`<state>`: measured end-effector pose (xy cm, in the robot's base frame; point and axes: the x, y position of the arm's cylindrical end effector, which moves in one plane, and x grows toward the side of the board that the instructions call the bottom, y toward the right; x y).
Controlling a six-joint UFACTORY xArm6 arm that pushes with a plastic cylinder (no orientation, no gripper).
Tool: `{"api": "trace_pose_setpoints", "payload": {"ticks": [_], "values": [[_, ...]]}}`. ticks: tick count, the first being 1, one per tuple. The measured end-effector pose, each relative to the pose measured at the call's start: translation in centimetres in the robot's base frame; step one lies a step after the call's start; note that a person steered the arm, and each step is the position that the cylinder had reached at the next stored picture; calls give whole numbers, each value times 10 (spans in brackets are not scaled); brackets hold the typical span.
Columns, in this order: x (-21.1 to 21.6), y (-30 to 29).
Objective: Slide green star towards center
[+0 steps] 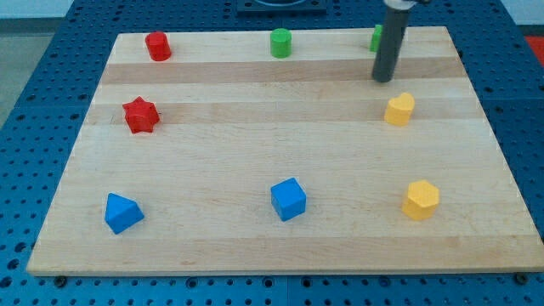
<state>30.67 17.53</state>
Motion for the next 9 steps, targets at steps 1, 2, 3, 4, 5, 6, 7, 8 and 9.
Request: {"api": "trace_pose_setpoints", "payload": {"ticks": [1,2,3,4,5,6,7,8,9], "values": [[-22,37],[-49,54],[-77,53],[-87,41],[-87,14],[-85,-18],[-76,-48],[-58,-70],[-35,-97]]}}
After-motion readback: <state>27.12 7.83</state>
